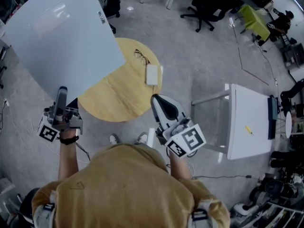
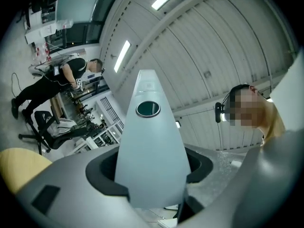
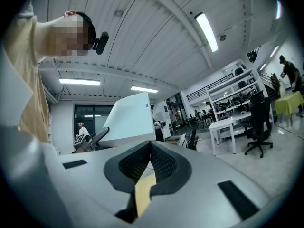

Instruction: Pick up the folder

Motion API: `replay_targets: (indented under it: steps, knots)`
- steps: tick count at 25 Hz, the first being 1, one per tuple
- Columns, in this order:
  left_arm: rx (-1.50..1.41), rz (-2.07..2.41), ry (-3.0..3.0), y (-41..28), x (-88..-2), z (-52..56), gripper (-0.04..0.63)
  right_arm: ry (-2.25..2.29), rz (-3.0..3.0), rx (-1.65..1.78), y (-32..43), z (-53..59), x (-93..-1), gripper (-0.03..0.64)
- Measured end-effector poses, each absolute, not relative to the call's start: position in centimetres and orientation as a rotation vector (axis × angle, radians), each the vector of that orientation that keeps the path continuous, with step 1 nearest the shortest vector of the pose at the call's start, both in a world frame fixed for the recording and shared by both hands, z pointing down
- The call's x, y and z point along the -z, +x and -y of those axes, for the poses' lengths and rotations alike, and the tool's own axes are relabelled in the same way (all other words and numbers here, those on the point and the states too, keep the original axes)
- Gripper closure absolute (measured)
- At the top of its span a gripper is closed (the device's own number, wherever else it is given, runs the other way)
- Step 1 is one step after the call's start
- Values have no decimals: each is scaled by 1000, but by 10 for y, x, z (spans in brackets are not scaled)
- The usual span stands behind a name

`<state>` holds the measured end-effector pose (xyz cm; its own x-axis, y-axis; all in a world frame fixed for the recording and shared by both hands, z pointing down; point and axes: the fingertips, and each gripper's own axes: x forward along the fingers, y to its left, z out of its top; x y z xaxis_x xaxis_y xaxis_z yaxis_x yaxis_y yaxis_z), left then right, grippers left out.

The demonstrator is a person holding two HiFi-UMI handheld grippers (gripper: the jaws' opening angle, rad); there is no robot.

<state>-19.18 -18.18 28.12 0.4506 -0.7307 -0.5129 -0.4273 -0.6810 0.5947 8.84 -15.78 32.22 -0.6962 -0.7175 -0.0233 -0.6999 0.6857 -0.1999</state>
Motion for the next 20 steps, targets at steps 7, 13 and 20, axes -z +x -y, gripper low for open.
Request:
replay_targets:
  steps: [7, 13, 20]
  knots:
    - [1149, 1097, 2384, -206, -232, 170, 311, -1194, -2742, 241, 113, 173, -302, 617]
    - [1163, 1119, 2413, -203, -228, 169, 311, -1183, -2722, 224, 122, 189, -310, 617]
    - [1181, 1104, 2404, -201, -229, 169, 311, -1169, -2728, 204, 118, 194, -309, 617]
